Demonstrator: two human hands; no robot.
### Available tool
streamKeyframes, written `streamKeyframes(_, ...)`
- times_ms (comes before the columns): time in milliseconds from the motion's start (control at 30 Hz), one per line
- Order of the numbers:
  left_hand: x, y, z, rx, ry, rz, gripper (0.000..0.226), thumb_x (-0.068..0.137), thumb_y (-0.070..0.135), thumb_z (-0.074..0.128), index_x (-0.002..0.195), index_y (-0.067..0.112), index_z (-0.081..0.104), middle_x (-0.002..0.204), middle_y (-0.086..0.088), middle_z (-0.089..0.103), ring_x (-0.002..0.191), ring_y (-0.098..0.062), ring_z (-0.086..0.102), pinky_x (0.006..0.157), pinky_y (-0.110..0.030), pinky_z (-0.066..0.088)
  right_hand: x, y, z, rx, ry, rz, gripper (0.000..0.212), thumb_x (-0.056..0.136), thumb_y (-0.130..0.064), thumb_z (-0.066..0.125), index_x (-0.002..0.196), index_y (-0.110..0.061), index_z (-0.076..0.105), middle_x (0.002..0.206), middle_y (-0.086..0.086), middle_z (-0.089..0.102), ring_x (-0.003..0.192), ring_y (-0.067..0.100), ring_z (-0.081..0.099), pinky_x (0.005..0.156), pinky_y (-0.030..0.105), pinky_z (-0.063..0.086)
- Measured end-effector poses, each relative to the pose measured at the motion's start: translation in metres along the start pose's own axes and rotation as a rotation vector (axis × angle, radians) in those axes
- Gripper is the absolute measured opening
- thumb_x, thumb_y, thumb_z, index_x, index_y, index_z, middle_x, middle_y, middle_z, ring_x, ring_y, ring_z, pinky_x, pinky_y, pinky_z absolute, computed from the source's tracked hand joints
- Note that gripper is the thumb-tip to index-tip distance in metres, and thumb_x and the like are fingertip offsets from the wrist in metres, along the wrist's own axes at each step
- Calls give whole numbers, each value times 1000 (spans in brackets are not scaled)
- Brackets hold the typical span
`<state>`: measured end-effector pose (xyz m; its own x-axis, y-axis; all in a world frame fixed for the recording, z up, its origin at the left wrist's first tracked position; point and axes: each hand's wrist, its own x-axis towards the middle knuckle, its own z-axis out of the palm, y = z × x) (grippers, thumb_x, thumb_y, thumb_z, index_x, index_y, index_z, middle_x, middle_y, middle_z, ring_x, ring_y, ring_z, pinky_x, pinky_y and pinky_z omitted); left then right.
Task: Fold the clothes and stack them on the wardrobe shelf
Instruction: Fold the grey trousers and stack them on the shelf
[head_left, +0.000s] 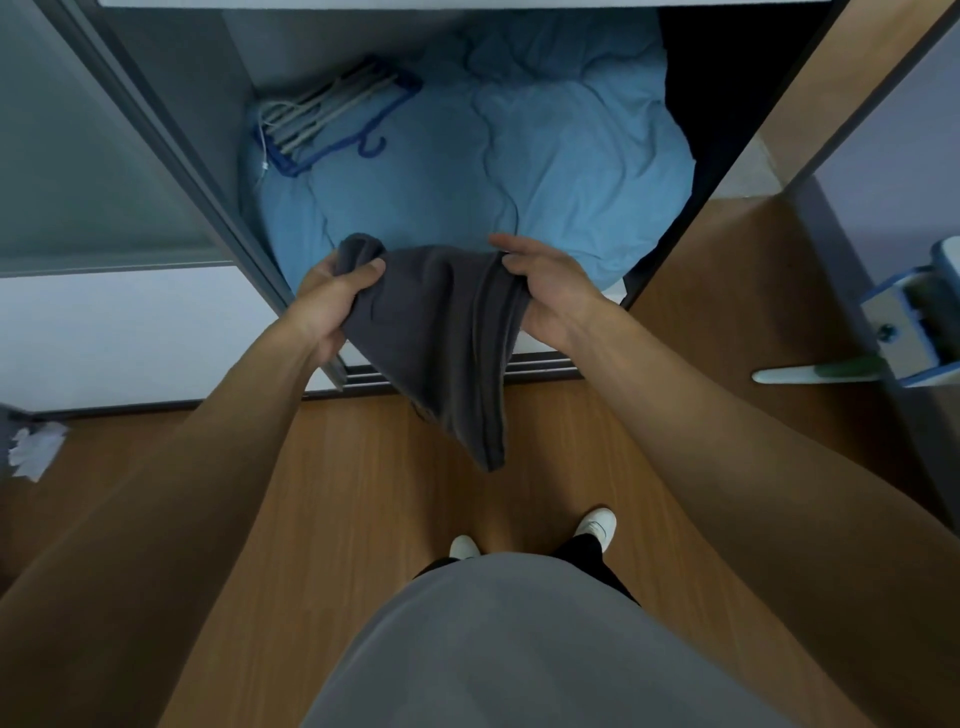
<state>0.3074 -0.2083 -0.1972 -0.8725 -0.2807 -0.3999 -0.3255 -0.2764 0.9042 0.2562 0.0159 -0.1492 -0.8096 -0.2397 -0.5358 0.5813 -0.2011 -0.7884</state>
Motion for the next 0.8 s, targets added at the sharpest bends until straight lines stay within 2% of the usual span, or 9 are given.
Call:
streamKeyframes(100, 8, 1, 7, 203, 142, 1, 52, 89, 23, 74, 135, 11, 55, 125, -6, 67, 99, -13, 69, 71, -16, 54, 0, 4, 6, -72, -33, -21, 40, 100, 10, 39, 131, -3, 61, 135, 19, 60, 123, 32, 58, 109, 40, 46)
streamKeyframes(167, 12, 3, 8, 310, 188, 17, 77, 87, 27, 76, 151, 13, 35, 138, 0, 52, 109, -13, 59, 85, -20, 48, -1, 6, 10, -131, -74, -54, 41, 98, 10, 42, 129, -6, 62, 134, 16, 60, 125, 30, 57, 109, 40, 46)
streamKeyframes(233, 13, 7, 7, 356, 188, 30, 89, 87, 27, 77, 157, 20, 23, 135, -1, 48, 113, -13, 54, 92, -24, 43, -2, 6, 11, -217, -93, -88, 38, 99, 6, 47, 126, -13, 65, 130, 11, 62, 121, 28, 59, 106, 40, 49)
streamKeyframes(367, 11, 15, 6, 400, 135, 79, 45, 89, 22, 75, 132, 26, 62, 120, -2, 61, 97, -6, 63, 79, -13, 50, -2, 6, 5, -301, -104, -113, 28, 101, -3, 51, 118, -18, 66, 112, 4, 63, 101, 21, 60, 94, 41, 54)
streamKeyframes(467, 8, 18, 5, 402, 122, 111, 32, 89, 21, 74, 121, 22, 71, 109, 4, 66, 91, -3, 65, 72, -7, 51, -2, 5, -1, -355, -71, -148, 26, 102, -3, 47, 112, -15, 68, 103, 2, 64, 90, 15, 60, 73, 31, 54)
streamKeyframes(533, 6, 19, 6, 399, 133, 123, 28, 90, 21, 73, 118, 19, 73, 102, 9, 66, 87, 0, 64, 68, -5, 49, -1, 4, -6, -368, -26, -157, 27, 101, -1, 46, 109, -11, 69, 100, 5, 65, 85, 15, 58, 67, 27, 51)
streamKeyframes(667, 2, 23, 6, 397, 132, 131, 19, 92, 20, 71, 109, 15, 76, 108, -1, 72, 88, -4, 66, 71, -7, 51, 3, 0, -20, -309, 22, -122, 26, 100, 2, 47, 112, -5, 69, 110, 12, 67, 94, 19, 63, 80, 28, 55)
streamKeyframes(733, 0, 27, 6, 401, 106, 128, 13, 90, 20, 73, 102, 18, 77, 111, -6, 73, 98, -13, 68, 82, -16, 54, 7, -3, -27, -319, -6, -115, 26, 96, 2, 56, 118, -5, 68, 122, 14, 67, 110, 24, 65, 98, 35, 55)
streamKeyframes(800, -2, 31, 7, 425, 58, 126, 15, 86, 20, 77, 101, 19, 77, 113, -6, 72, 102, -15, 68, 89, -22, 54, 10, -6, -33, -439, -50, -118, 40, 87, 0, 70, 126, -9, 65, 130, 11, 63, 120, 25, 61, 106, 39, 50)
